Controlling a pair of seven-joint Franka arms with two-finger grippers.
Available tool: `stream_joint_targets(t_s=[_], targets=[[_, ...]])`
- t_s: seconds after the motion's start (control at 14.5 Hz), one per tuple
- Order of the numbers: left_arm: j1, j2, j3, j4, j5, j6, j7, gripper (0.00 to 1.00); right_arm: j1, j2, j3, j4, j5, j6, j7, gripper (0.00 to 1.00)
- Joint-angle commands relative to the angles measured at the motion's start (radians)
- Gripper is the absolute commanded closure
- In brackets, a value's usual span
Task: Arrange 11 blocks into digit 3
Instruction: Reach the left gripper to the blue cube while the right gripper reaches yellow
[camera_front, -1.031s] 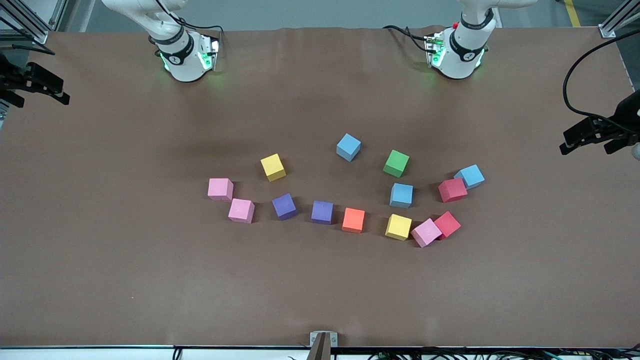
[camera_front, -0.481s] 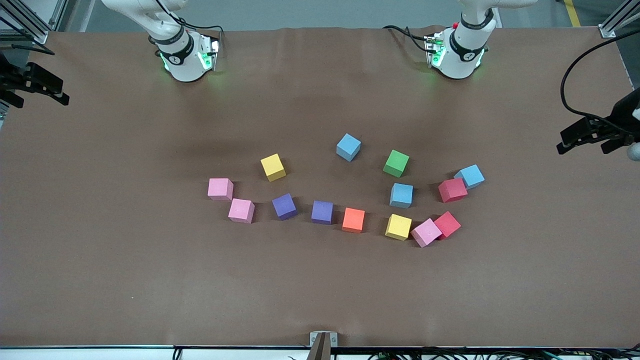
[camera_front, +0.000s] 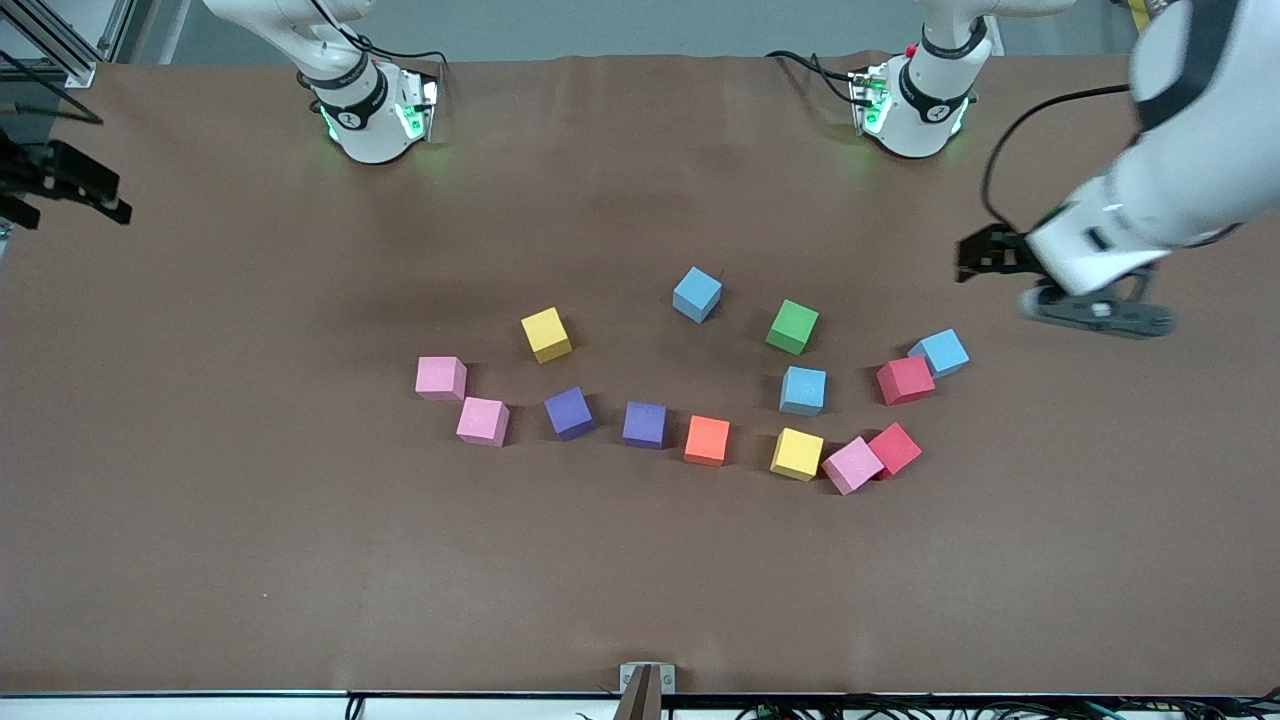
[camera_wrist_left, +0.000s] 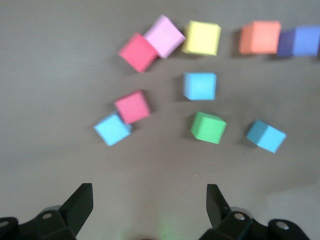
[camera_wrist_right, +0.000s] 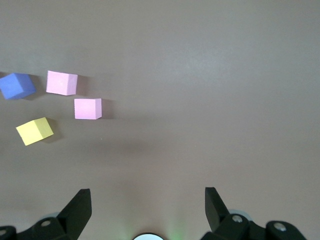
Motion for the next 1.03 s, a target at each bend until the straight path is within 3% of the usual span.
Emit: stream_joint_targets(t_s=[0.0, 0.21, 0.41, 0.55, 0.76, 0.96], targets=[[0.005, -0.015, -0.137, -0.143, -0.013, 0.139, -0.062, 0.0, -0.007, 0.131, 0.0, 0.037, -0.016, 0.018, 0.003, 0.0], [0.001, -0.007, -0.272, -0.281, 0.0, 0.375, -0.237, 0.0, 0.005, 0.198, 0.001, 0.047, -0.063, 0.083, 0.012, 0.0], [-0.022, 0.081, -0.37, -0.326, 0.082, 0.509, -0.346, 0.0, 0.014, 0.216, 0.006, 0.033, 0.022, 0.119, 0.133, 0.0], [-0.083, 0.155, -0.372, -0.333, 0.122, 0.577, -0.377, 0.0, 0.043, 0.236, 0.007, 0.032, 0.093, 0.153, 0.332, 0.0], [-0.178, 0.223, -0.371, -0.343, 0.141, 0.641, -0.396, 0.0, 0.131, 0.268, 0.007, 0.017, 0.113, 0.212, 0.5, 0.0], [-0.194, 0.273, -0.372, -0.405, 0.246, 0.796, -0.507, 0.0, 0.233, 0.27, 0.006, -0.055, 0.113, 0.327, 0.725, 0.0]])
